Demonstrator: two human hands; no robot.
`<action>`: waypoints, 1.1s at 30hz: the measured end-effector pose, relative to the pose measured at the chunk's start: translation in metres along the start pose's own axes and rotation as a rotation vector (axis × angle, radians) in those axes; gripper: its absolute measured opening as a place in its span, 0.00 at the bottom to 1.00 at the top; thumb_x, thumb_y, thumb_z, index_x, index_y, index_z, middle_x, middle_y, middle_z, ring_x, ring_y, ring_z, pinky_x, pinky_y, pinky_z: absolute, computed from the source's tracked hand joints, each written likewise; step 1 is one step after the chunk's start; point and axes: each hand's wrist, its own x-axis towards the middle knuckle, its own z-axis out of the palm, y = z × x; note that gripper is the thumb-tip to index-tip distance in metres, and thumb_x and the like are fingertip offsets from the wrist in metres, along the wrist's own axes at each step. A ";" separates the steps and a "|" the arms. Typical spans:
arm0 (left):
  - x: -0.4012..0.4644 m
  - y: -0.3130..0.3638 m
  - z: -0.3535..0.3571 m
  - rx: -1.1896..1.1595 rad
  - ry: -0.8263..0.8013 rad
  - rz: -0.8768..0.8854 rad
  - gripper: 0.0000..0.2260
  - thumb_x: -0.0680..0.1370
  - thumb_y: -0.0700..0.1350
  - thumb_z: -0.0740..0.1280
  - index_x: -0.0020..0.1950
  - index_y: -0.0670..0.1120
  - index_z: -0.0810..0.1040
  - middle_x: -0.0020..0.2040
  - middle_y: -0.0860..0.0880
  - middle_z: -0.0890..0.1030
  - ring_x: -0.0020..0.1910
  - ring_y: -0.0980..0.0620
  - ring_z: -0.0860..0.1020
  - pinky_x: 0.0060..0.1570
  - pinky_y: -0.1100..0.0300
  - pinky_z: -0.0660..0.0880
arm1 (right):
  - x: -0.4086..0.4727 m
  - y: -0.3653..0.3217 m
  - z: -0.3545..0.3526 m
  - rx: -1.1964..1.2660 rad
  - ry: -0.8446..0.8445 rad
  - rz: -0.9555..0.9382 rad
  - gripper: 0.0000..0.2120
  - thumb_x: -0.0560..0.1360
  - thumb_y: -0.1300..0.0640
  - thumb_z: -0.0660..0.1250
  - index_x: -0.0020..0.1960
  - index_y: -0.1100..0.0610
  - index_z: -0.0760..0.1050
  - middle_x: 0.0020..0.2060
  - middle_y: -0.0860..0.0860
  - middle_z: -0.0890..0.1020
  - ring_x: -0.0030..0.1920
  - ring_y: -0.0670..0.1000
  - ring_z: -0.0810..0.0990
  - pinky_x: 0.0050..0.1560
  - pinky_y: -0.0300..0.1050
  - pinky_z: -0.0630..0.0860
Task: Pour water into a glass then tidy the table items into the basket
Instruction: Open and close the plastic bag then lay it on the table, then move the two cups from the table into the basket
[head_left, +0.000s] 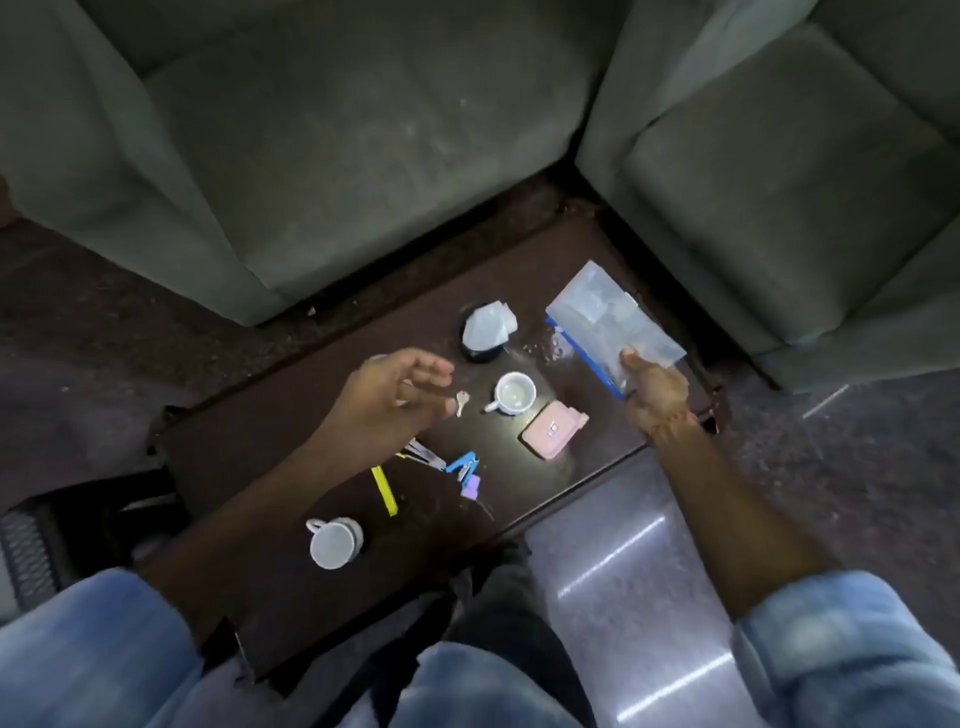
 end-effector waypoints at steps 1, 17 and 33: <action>0.005 -0.010 0.006 0.003 -0.015 -0.011 0.13 0.72 0.36 0.75 0.51 0.50 0.80 0.51 0.52 0.83 0.41 0.59 0.83 0.43 0.67 0.78 | 0.019 0.010 0.000 -0.021 0.032 0.024 0.06 0.74 0.69 0.69 0.41 0.61 0.77 0.40 0.52 0.82 0.46 0.54 0.80 0.54 0.51 0.80; 0.029 -0.065 0.026 0.020 -0.026 -0.116 0.13 0.73 0.38 0.74 0.52 0.54 0.81 0.51 0.55 0.84 0.48 0.57 0.83 0.52 0.51 0.81 | 0.096 0.039 -0.001 -0.360 0.321 0.231 0.29 0.67 0.53 0.78 0.63 0.60 0.72 0.61 0.55 0.79 0.58 0.57 0.79 0.51 0.54 0.75; -0.061 -0.068 -0.055 0.058 0.161 -0.009 0.16 0.69 0.41 0.77 0.49 0.59 0.79 0.46 0.60 0.83 0.44 0.60 0.82 0.45 0.66 0.79 | -0.150 0.037 0.059 -0.484 -0.363 -0.132 0.20 0.70 0.64 0.75 0.60 0.58 0.76 0.53 0.52 0.80 0.49 0.47 0.81 0.51 0.43 0.78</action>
